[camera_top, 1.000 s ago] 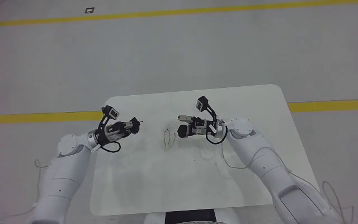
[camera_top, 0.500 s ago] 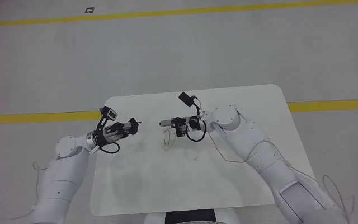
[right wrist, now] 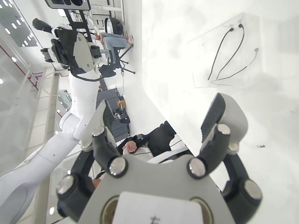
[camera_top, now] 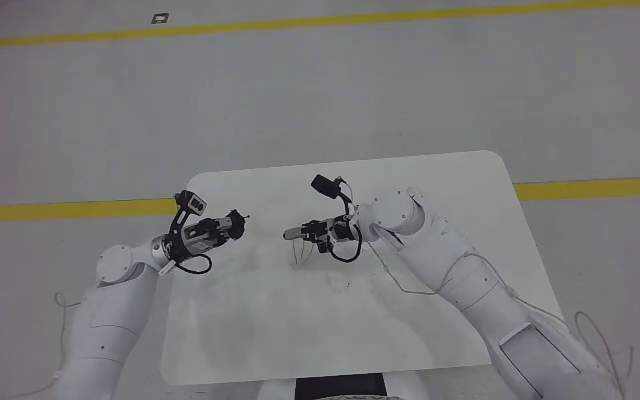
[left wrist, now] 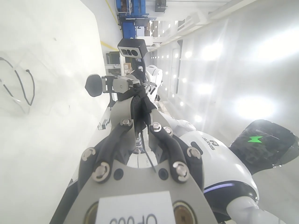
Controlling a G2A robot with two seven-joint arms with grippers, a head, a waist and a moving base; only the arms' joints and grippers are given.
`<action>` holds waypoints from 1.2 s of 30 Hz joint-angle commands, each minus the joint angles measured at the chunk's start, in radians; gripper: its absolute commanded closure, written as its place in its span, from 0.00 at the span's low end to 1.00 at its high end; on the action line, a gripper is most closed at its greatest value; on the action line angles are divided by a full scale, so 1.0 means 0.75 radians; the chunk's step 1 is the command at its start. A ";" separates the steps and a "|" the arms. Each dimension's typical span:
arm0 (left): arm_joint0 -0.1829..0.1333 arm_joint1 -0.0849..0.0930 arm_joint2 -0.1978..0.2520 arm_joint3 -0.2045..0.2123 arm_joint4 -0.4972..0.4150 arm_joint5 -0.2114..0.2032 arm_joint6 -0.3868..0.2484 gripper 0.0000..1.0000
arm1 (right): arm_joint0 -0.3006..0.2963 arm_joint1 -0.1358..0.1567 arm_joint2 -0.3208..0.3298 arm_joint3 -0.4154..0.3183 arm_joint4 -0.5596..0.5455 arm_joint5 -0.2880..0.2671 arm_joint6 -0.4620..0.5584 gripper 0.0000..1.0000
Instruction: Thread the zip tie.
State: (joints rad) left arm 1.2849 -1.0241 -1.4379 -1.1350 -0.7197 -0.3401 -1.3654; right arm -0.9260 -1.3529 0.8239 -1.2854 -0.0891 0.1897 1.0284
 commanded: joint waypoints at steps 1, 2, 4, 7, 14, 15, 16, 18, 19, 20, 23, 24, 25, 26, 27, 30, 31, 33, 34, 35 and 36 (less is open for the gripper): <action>0.012 0.006 -0.024 -0.002 -0.001 0.000 -0.004 1.00 | -0.006 0.005 0.004 -0.023 -0.026 -0.004 -0.015 0.00; 0.019 0.008 -0.036 -0.004 -0.001 0.000 -0.010 1.00 | -0.007 0.008 0.004 -0.036 -0.041 -0.007 -0.010 0.00; 0.033 0.013 -0.063 -0.002 -0.009 0.000 -0.018 1.00 | -0.009 0.010 0.005 -0.046 -0.053 -0.004 -0.007 0.00; 0.046 0.018 -0.096 0.005 -0.016 0.000 -0.029 1.00 | -0.009 0.010 0.005 -0.046 -0.053 -0.004 -0.007 0.00; 0.053 0.020 -0.106 -0.002 -0.013 0.000 -0.033 1.00 | -0.014 0.005 -0.028 -0.072 -0.081 0.014 -0.023 0.00; 0.053 0.020 -0.106 -0.002 -0.013 0.000 -0.033 1.00 | -0.004 0.000 -0.046 -0.079 -0.095 0.054 -0.030 0.00; 0.053 0.020 -0.106 -0.002 -0.013 0.000 -0.033 1.00 | 0.009 -0.007 -0.064 -0.083 -0.107 0.110 -0.043 0.00; 0.053 0.020 -0.106 -0.002 -0.013 0.000 -0.033 1.00 | 0.047 -0.026 -0.121 -0.083 -0.144 0.200 -0.054 0.00; 0.053 0.020 -0.106 -0.002 -0.013 0.000 -0.033 1.00 | 0.065 -0.035 -0.143 -0.057 -0.161 0.200 -0.059 0.00; 0.053 0.020 -0.106 -0.002 -0.013 0.000 -0.033 1.00 | 0.083 -0.046 -0.159 -0.034 -0.166 0.200 -0.064 0.00; 0.053 0.020 -0.106 -0.002 -0.013 0.000 -0.033 1.00 | 0.145 -0.090 -0.211 0.064 -0.174 0.200 -0.077 0.00; 0.053 0.020 -0.106 -0.002 -0.013 0.000 -0.033 1.00 | 0.171 -0.110 -0.229 0.117 -0.177 0.200 -0.079 0.00; 0.053 0.020 -0.106 -0.002 -0.013 0.000 -0.033 1.00 | 0.191 -0.127 -0.245 0.153 -0.181 0.200 -0.081 0.00; 0.053 0.020 -0.106 -0.002 -0.013 0.000 -0.033 1.00 | 0.209 -0.145 -0.258 0.194 -0.180 0.200 -0.080 0.00; 0.053 0.020 -0.106 -0.002 -0.013 0.000 -0.033 1.00 | 0.232 -0.169 -0.273 0.235 -0.174 0.200 -0.084 0.00; 0.053 0.020 -0.106 -0.002 -0.013 0.000 -0.033 1.00 | 0.287 -0.227 -0.313 0.340 -0.198 0.200 -0.083 0.00; 0.053 0.020 -0.106 -0.002 -0.013 0.000 -0.033 1.00 | 0.302 -0.242 -0.326 0.362 -0.217 0.200 -0.076 0.00; 0.053 0.020 -0.106 -0.002 -0.013 0.000 -0.033 1.00 | 0.327 -0.259 -0.348 0.386 -0.286 0.200 -0.066 0.00; 0.053 0.020 -0.106 -0.002 -0.013 0.000 -0.033 1.00 | 0.327 -0.259 -0.348 0.386 -0.286 0.200 -0.066 0.00; 0.053 0.020 -0.106 -0.002 -0.013 0.000 -0.033 1.00 | 0.327 -0.259 -0.348 0.386 -0.286 0.200 -0.066 0.00; 0.053 0.020 -0.106 -0.002 -0.013 0.000 -0.033 1.00 | 0.327 -0.259 -0.348 0.386 -0.286 0.200 -0.066 0.00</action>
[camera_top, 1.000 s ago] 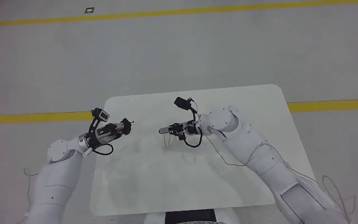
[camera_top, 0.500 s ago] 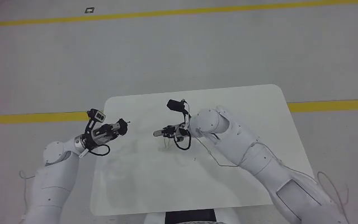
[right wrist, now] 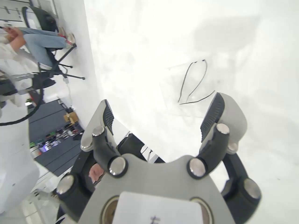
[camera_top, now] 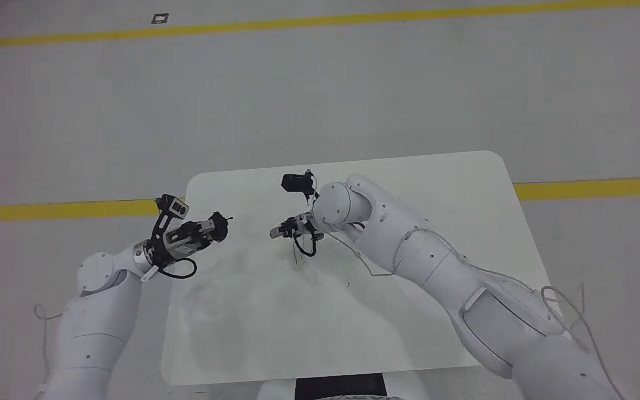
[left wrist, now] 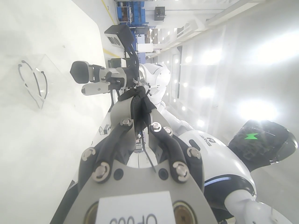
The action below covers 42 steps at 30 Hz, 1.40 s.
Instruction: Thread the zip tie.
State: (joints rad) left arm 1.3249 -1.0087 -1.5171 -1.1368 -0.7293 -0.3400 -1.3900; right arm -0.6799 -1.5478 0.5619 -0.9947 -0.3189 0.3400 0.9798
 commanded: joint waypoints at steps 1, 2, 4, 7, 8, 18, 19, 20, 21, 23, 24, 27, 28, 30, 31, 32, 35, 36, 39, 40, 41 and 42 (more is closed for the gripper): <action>0.000 0.000 0.000 0.000 0.000 0.000 0.000 1.00 | -0.001 0.001 0.001 -0.002 0.021 0.000 -0.001 0.00; 0.000 0.000 0.000 0.000 0.000 0.000 0.000 1.00 | -0.001 0.001 0.001 -0.002 0.021 0.000 -0.001 0.00; 0.000 0.000 0.000 0.000 0.000 0.000 0.000 1.00 | -0.001 0.001 0.001 -0.002 0.021 0.000 -0.001 0.00; 0.000 0.000 0.000 0.000 0.000 0.000 0.000 1.00 | -0.017 -0.003 -0.011 -0.018 0.007 0.000 0.004 0.00; 0.000 0.000 0.000 0.000 0.000 0.000 0.000 1.00 | -0.015 -0.007 -0.019 -0.019 -0.001 0.000 0.017 0.00; 0.000 0.000 0.000 0.000 0.000 0.000 0.000 1.00 | 0.040 -0.102 -0.070 0.109 0.003 0.000 0.056 0.00; 0.000 0.000 0.000 0.000 0.000 0.000 0.000 1.00 | 0.047 -0.113 -0.072 0.132 0.001 0.000 0.056 0.00; 0.000 0.000 0.000 0.000 0.000 0.000 0.000 1.00 | 0.054 -0.124 -0.074 0.161 -0.001 0.000 0.057 0.00; 0.000 0.000 0.000 0.000 0.000 0.000 0.000 1.00 | 0.065 -0.140 -0.076 0.196 -0.006 0.000 0.058 0.00; 0.000 0.000 0.000 0.000 0.000 0.000 0.000 1.00 | 0.080 -0.163 -0.085 0.242 -0.025 0.000 0.060 0.00; 0.000 0.000 0.000 0.000 0.000 0.000 0.000 1.00 | 0.080 -0.163 -0.085 0.242 -0.025 0.000 0.060 0.00; 0.000 0.000 0.000 0.000 0.000 0.000 0.000 1.00 | 0.080 -0.163 -0.085 0.242 -0.025 0.000 0.060 0.00; 0.000 0.000 0.000 0.000 0.000 0.000 0.000 1.00 | 0.080 -0.163 -0.085 0.242 -0.025 0.000 0.060 0.00; 0.000 0.000 0.000 0.000 0.000 0.000 0.000 1.00 | 0.080 -0.163 -0.085 0.242 -0.025 0.000 0.060 0.00; 0.000 0.000 0.000 0.000 0.000 0.000 0.000 1.00 | 0.076 -0.163 -0.085 0.241 -0.029 -0.001 0.052 0.00; 0.000 0.000 0.000 0.000 0.000 0.000 0.000 1.00 | 0.065 -0.163 -0.090 0.237 -0.044 0.000 0.032 0.00; 0.000 0.000 0.000 0.000 0.000 0.000 0.000 1.00 | 0.068 -0.170 -0.099 0.251 -0.094 0.000 0.040 0.00; 0.000 0.000 0.000 0.000 0.000 0.000 0.000 1.00 | 0.069 -0.175 -0.100 0.259 -0.103 0.000 0.042 0.00; 0.000 0.000 0.000 0.000 0.000 0.000 0.000 1.00 | 0.075 -0.195 -0.099 0.288 -0.133 0.000 0.041 0.00; 0.000 0.000 0.000 0.000 0.000 0.000 0.000 1.00 | 0.077 -0.202 -0.098 0.298 -0.140 0.000 0.041 0.02; 0.000 0.000 0.000 0.000 0.000 0.000 0.000 1.00 | 0.078 -0.209 -0.095 0.306 -0.144 0.000 0.041 0.14; 0.000 0.000 0.000 0.000 0.000 0.000 0.000 1.00 | 0.080 -0.217 -0.091 0.319 -0.150 0.000 0.042 0.25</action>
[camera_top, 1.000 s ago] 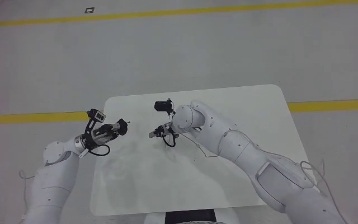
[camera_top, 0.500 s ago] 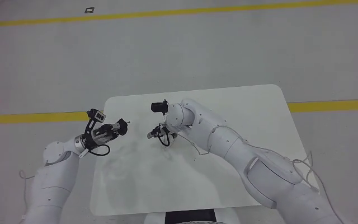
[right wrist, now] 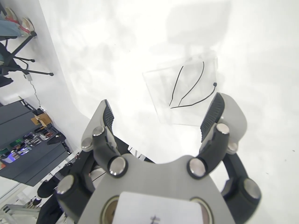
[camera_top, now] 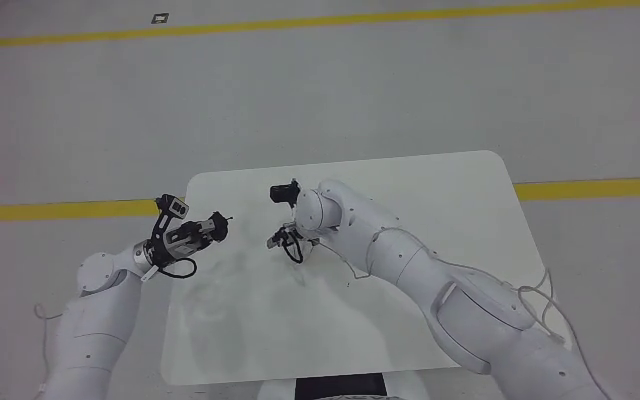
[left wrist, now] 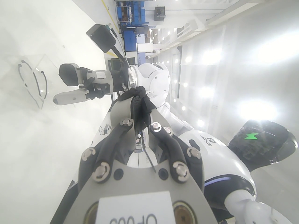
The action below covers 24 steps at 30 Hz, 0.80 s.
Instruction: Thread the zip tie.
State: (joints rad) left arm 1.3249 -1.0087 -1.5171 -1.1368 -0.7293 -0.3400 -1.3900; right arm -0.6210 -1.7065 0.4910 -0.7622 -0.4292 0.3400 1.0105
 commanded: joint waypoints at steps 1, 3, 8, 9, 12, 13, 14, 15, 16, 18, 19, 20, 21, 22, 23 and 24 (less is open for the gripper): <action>0.000 0.000 0.000 0.000 0.000 0.000 0.000 1.00 | 0.003 -0.012 0.006 0.021 -0.010 0.000 0.001 0.42; 0.000 0.000 0.000 0.000 0.000 0.000 0.000 1.00 | 0.007 -0.026 0.015 0.044 -0.022 0.000 0.005 0.54; 0.000 0.000 0.000 0.000 0.000 0.000 0.000 1.00 | 0.012 -0.056 0.034 0.096 -0.057 0.000 0.016 0.64; 0.000 0.000 0.000 0.000 0.000 0.000 0.000 1.00 | 0.014 -0.062 0.038 0.107 -0.066 0.000 0.018 0.64; 0.000 0.000 0.000 0.000 0.000 0.000 0.000 1.00 | 0.017 -0.082 0.049 0.146 -0.097 0.000 0.023 0.65; 0.000 0.000 0.000 0.000 0.000 0.000 0.000 1.00 | 0.019 -0.088 0.053 0.158 -0.106 0.000 0.024 0.66; 0.000 0.000 0.000 0.000 0.000 0.000 0.000 1.00 | 0.020 -0.097 0.058 0.175 -0.118 0.000 0.026 0.66; 0.000 0.000 0.000 0.000 0.000 0.000 0.000 1.00 | 0.022 -0.104 0.061 0.188 -0.128 0.000 0.027 0.66; 0.000 0.000 0.000 0.000 0.000 0.000 0.000 1.00 | 0.024 -0.111 0.064 0.201 -0.140 0.000 0.028 0.67; 0.000 0.000 0.000 0.000 0.000 0.000 0.000 1.00 | 0.028 -0.129 0.073 0.231 -0.163 0.000 0.031 0.67; 0.000 0.000 0.000 0.000 0.000 0.000 0.000 1.00 | 0.029 -0.136 0.076 0.244 -0.174 0.000 0.031 0.67; 0.000 0.000 0.000 0.000 0.000 0.000 0.000 1.00 | 0.032 -0.147 0.081 0.260 -0.188 0.000 0.031 0.68; 0.000 0.000 0.000 0.000 0.000 0.000 0.000 1.00 | 0.034 -0.154 0.083 0.273 -0.202 0.000 0.032 0.69; 0.000 0.000 0.000 0.000 0.000 0.000 0.000 1.00 | 0.035 -0.163 0.087 0.284 -0.213 0.000 0.033 0.69; 0.000 0.000 0.000 0.000 0.000 0.000 0.000 1.00 | 0.036 -0.171 0.089 0.295 -0.226 0.000 0.034 0.70; 0.000 0.000 0.000 0.000 0.000 0.000 0.000 1.00 | 0.038 -0.182 0.093 0.311 -0.244 0.000 0.035 0.70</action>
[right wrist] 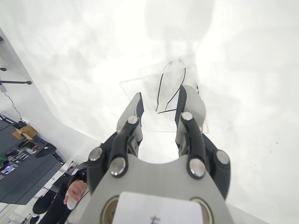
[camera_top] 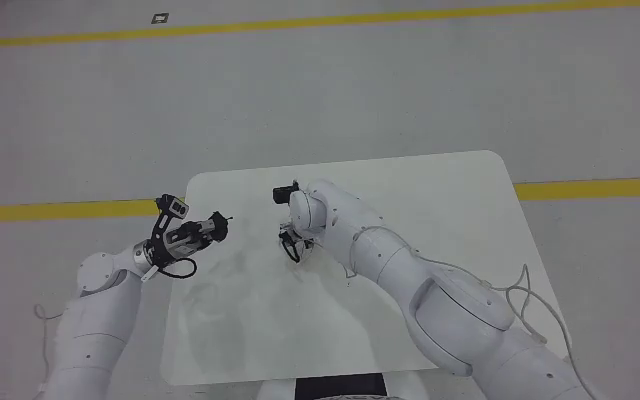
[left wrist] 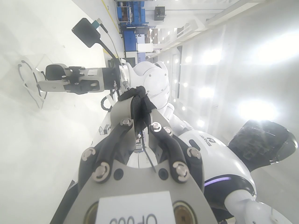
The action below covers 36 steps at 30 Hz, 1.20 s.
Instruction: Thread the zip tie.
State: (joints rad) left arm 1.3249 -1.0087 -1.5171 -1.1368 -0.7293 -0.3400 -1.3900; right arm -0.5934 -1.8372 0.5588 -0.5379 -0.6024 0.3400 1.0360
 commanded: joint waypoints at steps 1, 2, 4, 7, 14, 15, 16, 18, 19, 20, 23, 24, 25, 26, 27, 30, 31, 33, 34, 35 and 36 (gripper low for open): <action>0.000 0.000 0.000 0.000 0.000 0.000 0.000 1.00 | 0.002 -0.016 0.005 0.023 -0.026 0.000 0.003 0.70; 0.000 0.000 0.000 0.000 0.000 0.000 0.000 1.00 | 0.003 -0.025 0.007 0.035 -0.039 0.000 0.005 0.70; 0.000 0.000 0.000 0.000 0.000 0.000 0.000 1.00 | 0.007 -0.045 0.015 0.064 -0.066 0.000 0.008 0.71; 0.000 0.000 0.000 0.000 0.000 0.000 0.000 1.00 | 0.012 -0.074 0.028 0.103 -0.104 0.000 0.009 0.72; 0.000 0.000 0.000 0.000 0.000 0.000 0.000 1.00 | 0.026 -0.140 0.056 0.197 -0.187 0.000 0.013 0.73; 0.000 0.000 0.000 0.000 0.000 0.000 0.000 1.00 | 0.027 -0.148 0.060 0.209 -0.196 0.000 0.012 0.73; 0.000 0.000 0.000 0.000 0.000 0.000 0.000 1.00 | 0.029 -0.156 0.065 0.221 -0.204 0.000 0.012 0.73; 0.000 0.000 0.000 0.000 0.000 0.000 0.000 1.00 | 0.034 -0.174 0.075 0.252 -0.223 0.000 0.009 0.74; 0.000 0.000 0.000 0.000 0.000 0.000 0.000 1.00 | 0.037 -0.182 0.080 0.265 -0.230 0.000 0.008 0.75; 0.000 0.000 0.000 0.000 0.000 0.000 0.000 1.00 | 0.041 -0.192 0.087 0.283 -0.239 0.000 0.004 0.75; 0.000 0.000 0.000 0.000 0.000 0.000 0.000 1.00 | 0.052 -0.213 0.104 0.326 -0.259 0.000 -0.009 0.75; 0.000 0.000 0.000 0.000 0.000 0.000 0.000 1.00 | 0.056 -0.216 0.107 0.336 -0.263 0.000 -0.012 0.74; 0.000 0.000 0.000 0.000 0.000 0.000 0.000 1.00 | 0.059 -0.219 0.107 0.346 -0.265 0.000 -0.015 0.75; 0.000 0.000 0.000 0.000 0.000 0.000 0.000 1.00 | 0.061 -0.221 0.110 0.354 -0.268 0.000 -0.020 0.75; 0.000 0.000 0.000 0.000 0.000 0.000 0.000 1.00 | 0.063 -0.224 0.112 0.362 -0.269 0.000 -0.024 0.75; 0.000 0.000 0.000 0.000 0.000 0.000 0.000 1.00 | 0.066 -0.227 0.113 0.374 -0.273 0.000 -0.033 0.76; 0.000 0.000 0.000 0.000 0.000 0.000 0.000 1.00 | 0.065 -0.228 0.113 0.375 -0.274 0.000 -0.033 0.77; 0.000 0.000 0.000 0.000 0.000 0.000 0.000 1.00 | 0.064 -0.228 0.112 0.377 -0.276 0.000 -0.035 0.79; 0.000 0.000 0.000 0.000 0.000 0.000 0.000 1.00 | 0.063 -0.229 0.111 0.379 -0.279 0.000 -0.036 0.80; 0.000 0.000 0.000 0.000 0.000 0.000 0.000 1.00 | 0.063 -0.229 0.111 0.379 -0.279 0.000 -0.036 0.80; 0.000 0.000 0.000 0.000 0.000 0.000 0.000 1.00 | 0.061 -0.230 0.110 0.380 -0.281 0.000 -0.038 0.81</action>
State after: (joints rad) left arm 1.3249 -1.0087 -1.5171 -1.1368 -0.7293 -0.3400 -1.3900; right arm -0.5464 -2.0092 0.6422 -0.2536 -0.8119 0.3400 1.0087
